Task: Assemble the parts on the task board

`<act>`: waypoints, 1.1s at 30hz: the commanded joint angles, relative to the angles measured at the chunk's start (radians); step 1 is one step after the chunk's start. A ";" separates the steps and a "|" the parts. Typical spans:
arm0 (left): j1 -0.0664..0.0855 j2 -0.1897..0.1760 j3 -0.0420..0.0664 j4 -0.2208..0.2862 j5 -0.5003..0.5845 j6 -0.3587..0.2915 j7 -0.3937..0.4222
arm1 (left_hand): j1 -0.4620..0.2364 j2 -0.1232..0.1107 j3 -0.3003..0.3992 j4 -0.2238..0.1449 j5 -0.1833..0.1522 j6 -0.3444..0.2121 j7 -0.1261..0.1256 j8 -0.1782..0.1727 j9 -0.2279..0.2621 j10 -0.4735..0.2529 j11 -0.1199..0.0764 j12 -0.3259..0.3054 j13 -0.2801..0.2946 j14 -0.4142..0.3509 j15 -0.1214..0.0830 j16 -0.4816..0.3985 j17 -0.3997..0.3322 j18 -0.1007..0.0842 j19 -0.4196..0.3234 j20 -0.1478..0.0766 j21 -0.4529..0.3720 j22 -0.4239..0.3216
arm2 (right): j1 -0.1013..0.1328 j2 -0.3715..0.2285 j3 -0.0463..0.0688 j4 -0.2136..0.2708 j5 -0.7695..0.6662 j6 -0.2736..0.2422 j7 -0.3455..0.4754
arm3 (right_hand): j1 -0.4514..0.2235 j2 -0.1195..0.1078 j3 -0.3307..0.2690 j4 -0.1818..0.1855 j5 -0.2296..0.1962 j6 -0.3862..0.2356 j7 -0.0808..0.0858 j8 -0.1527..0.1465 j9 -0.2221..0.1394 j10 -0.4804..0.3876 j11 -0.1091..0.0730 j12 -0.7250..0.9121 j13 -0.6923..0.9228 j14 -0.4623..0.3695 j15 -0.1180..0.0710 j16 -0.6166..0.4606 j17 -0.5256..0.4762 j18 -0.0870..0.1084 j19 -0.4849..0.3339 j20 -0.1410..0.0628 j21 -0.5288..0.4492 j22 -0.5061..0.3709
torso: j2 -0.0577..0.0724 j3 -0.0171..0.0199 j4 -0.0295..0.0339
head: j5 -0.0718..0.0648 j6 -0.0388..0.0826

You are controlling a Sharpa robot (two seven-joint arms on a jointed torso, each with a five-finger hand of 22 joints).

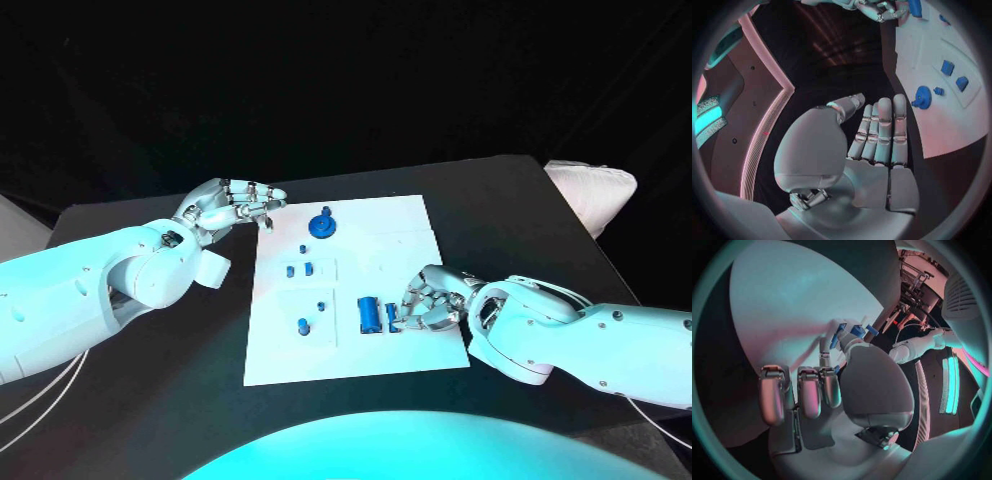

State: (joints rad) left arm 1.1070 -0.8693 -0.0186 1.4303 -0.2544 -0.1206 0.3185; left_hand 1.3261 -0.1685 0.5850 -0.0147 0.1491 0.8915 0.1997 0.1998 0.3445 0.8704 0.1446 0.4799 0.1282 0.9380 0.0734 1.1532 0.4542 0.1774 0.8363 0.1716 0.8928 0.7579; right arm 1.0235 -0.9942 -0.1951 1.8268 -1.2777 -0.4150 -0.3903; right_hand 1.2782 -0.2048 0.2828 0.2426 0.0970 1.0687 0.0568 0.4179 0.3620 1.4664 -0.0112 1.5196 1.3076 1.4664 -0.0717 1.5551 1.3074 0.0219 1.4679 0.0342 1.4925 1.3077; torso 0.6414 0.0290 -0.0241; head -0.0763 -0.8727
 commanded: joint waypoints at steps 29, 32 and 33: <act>-0.001 0.002 0.000 0.002 0.005 0.014 0.005 | -0.005 0.006 0.000 0.003 0.007 -0.004 0.000 -0.002 -0.002 -0.010 0.001 0.001 -0.002 -0.007 0.002 0.002 -0.002 0.006 0.007 0.000 -0.006 -0.001 | 0.004 0.038 0.007 0.024 -0.144 -0.069 0.212 | 0.135 -0.003 -0.120 0.003 -0.042 -0.008 -0.032 0.166 0.130 0.104 -0.032 0.051 0.263 0.096 -0.029 -0.003 0.227 -0.010 0.089 -0.025 0.018 0.244 | 0.001 0.0003 0.0011 | 0.007 0.000; -0.001 0.002 0.000 0.002 0.005 0.015 0.005 | -0.005 0.006 0.000 0.003 0.007 -0.004 0.000 -0.002 -0.002 -0.010 0.001 0.001 -0.002 -0.007 0.002 0.002 -0.002 0.006 0.007 0.000 -0.006 -0.001 | 0.000 0.047 0.007 0.020 -0.168 -0.060 0.198 | 0.146 -0.001 -0.128 0.006 -0.042 -0.009 -0.035 0.177 0.139 0.104 -0.034 0.051 0.263 0.096 -0.031 -0.002 0.227 -0.011 0.090 -0.026 0.021 0.245 | 0.001 0.0004 0.0002 | 0.009 0.000; -0.001 0.002 0.000 0.002 0.005 0.015 0.005 | -0.005 0.006 0.000 0.003 0.007 -0.004 0.000 -0.002 -0.002 -0.010 0.001 0.001 -0.002 -0.007 0.002 0.002 -0.002 0.006 0.007 0.000 -0.006 -0.001 | -0.001 0.050 0.007 0.019 -0.176 -0.059 0.190 | 0.148 -0.001 -0.130 0.007 -0.042 -0.010 -0.035 0.179 0.140 0.104 -0.034 0.051 0.263 0.096 -0.031 -0.002 0.228 -0.011 0.090 -0.026 0.022 0.245 | 0.001 0.0006 0.0003 | 0.008 0.000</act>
State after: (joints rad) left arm 1.1065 -0.8686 -0.0187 1.4300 -0.2544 -0.1202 0.3173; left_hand 1.3261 -0.1685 0.5850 -0.0149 0.1491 0.8916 0.1997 0.1998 0.3438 0.8704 0.1446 0.4800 0.1282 0.9380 0.0735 1.1532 0.4543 0.1774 0.8363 0.1716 0.8927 0.7581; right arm 1.0241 -0.9472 -0.1879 1.8467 -1.3759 -0.5168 -0.1769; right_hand 1.4190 -0.2081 0.1572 0.2496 0.0601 1.0650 0.0243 0.5921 0.5020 1.4664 -0.0401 1.5674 1.3073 1.4684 -0.0952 1.5550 1.3081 0.0221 1.4660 0.0141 1.5103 1.3073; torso 0.6424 0.0288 -0.0228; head -0.0684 -0.8727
